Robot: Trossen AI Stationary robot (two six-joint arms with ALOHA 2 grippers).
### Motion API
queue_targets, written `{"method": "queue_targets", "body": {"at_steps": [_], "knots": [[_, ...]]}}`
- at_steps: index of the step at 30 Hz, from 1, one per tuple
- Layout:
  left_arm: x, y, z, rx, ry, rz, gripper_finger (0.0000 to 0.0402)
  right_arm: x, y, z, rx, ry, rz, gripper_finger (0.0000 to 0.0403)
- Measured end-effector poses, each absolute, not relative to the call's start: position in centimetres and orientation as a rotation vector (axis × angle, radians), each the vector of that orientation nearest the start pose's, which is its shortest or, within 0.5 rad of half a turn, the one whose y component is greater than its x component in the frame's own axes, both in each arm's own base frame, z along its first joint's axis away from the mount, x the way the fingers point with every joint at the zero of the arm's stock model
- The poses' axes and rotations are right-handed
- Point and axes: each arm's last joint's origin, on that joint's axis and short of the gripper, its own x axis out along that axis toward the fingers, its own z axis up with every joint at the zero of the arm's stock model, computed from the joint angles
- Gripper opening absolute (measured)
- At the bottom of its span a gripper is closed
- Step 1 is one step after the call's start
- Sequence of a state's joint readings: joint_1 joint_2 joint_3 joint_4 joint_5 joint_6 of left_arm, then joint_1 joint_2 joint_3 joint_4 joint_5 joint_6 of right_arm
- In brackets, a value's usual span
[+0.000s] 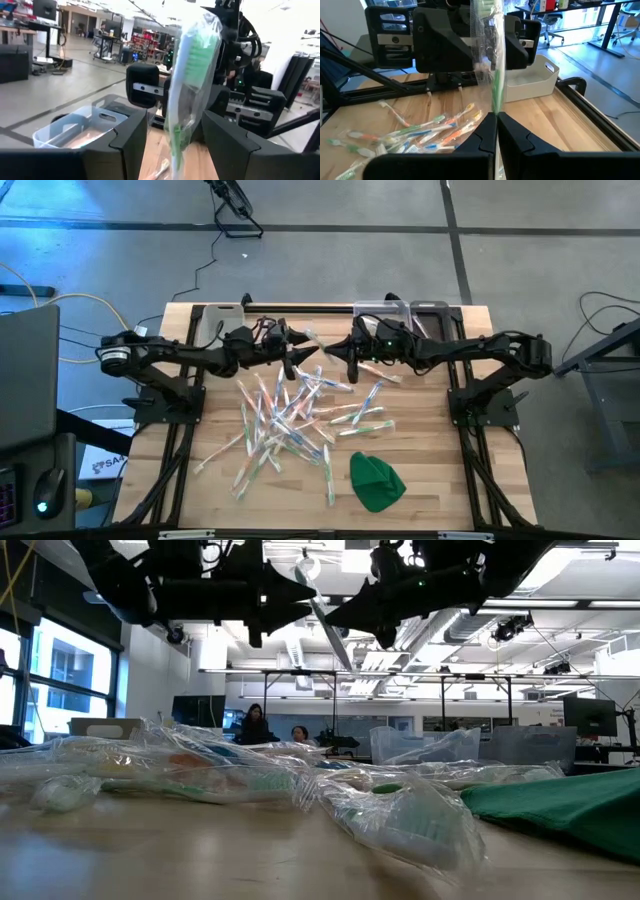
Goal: Pick & Place Toothbrushes
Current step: Put the green toothbrush into the gray bin
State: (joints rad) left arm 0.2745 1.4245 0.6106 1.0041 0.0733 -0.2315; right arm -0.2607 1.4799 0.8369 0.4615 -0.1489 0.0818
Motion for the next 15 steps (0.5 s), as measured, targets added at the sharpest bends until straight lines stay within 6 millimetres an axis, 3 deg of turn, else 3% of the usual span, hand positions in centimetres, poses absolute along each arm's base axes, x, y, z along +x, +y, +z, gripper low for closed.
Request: {"method": "queue_targets", "body": {"at_steps": [15], "knots": [[27.76,7.59,24.88,-0.2,-0.242,0.169,0.0187,31.21,-7.82,24.5,0.121,0.227,-0.098,0.0003]]}}
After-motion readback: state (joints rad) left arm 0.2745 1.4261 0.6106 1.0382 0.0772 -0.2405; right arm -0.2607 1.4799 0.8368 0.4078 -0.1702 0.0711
